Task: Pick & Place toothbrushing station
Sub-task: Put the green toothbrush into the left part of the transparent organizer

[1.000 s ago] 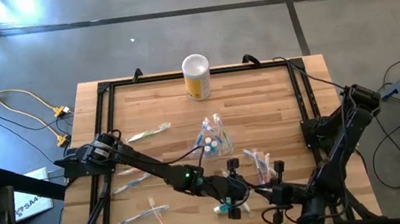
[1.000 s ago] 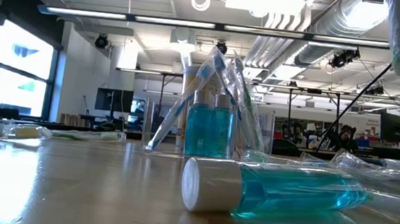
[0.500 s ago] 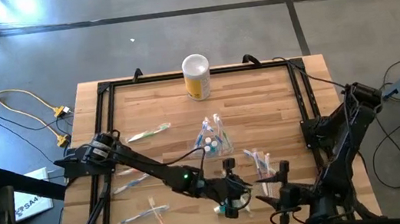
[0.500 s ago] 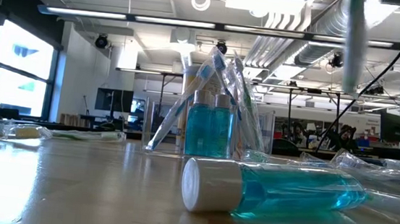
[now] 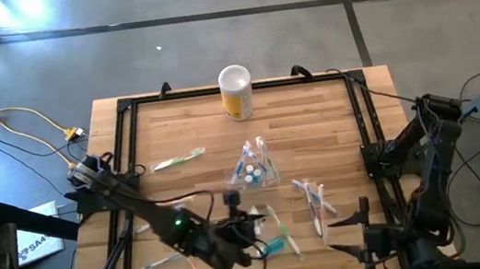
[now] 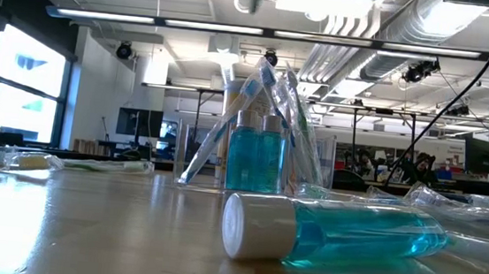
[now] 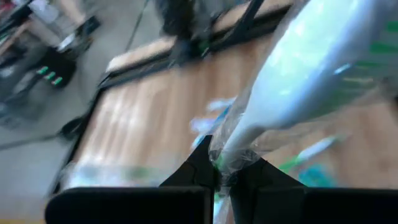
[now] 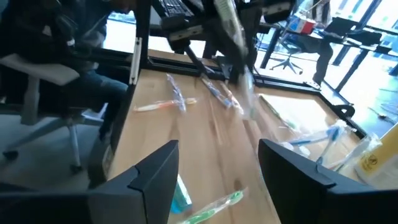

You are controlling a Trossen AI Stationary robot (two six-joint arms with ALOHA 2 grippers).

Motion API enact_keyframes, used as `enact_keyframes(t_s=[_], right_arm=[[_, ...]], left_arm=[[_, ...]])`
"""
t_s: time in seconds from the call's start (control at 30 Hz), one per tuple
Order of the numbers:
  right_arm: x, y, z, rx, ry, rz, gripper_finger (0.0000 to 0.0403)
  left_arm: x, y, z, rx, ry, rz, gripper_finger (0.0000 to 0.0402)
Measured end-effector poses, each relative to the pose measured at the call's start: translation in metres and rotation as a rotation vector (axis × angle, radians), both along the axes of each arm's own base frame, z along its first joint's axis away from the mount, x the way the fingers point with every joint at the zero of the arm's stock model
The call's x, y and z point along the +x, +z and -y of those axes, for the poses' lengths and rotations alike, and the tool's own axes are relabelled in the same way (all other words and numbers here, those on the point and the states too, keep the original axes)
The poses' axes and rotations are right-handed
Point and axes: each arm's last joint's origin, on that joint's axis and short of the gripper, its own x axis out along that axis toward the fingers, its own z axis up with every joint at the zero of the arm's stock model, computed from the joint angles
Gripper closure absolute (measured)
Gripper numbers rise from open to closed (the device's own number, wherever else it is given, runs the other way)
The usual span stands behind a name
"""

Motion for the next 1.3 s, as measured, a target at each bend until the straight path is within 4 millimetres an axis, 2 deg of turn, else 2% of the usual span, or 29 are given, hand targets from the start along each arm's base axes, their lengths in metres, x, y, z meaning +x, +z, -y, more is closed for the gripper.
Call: enact_keyframes(t_s=[0.2,0.33,0.43,0.6,0.73,0.87,1.1,1.3], right_arm=[[-0.005,-0.01,0.004,0.034,-0.059,0.007,0.019],[-0.007,-0.034,0.011,0.052,-0.09,-0.004,0.019],[-0.01,-0.052,0.018,0.069,-0.122,0.002,0.019],[-0.011,-0.07,0.028,0.08,-0.16,0.005,0.019],[-0.007,-0.073,0.032,0.078,-0.182,0.003,0.019],[-0.002,-0.073,0.034,0.081,-0.198,-0.003,0.019],[0.004,-0.074,0.038,0.088,-0.218,-0.023,0.0191],[0.007,-0.075,0.038,0.104,-0.221,-0.038,0.0191]], left_arm=[[-0.012,-0.004,-0.016,0.028,0.113,-0.084,0.0387],[-0.011,-0.013,-0.028,0.04,0.161,-0.133,0.0385],[-0.019,-0.024,-0.043,0.073,0.168,-0.183,0.0389],[-0.036,-0.04,-0.079,0.01,0.189,-0.169,0.0386],[-0.04,-0.062,-0.108,-0.094,0.113,-0.054,0.0386],[-0.04,-0.073,-0.129,-0.246,-0.005,0.107,0.0388],[-0.039,-0.082,-0.149,-0.292,0.103,0.093,0.0389],[-0.039,-0.083,-0.153,-0.343,0.141,0.098,0.0389]])
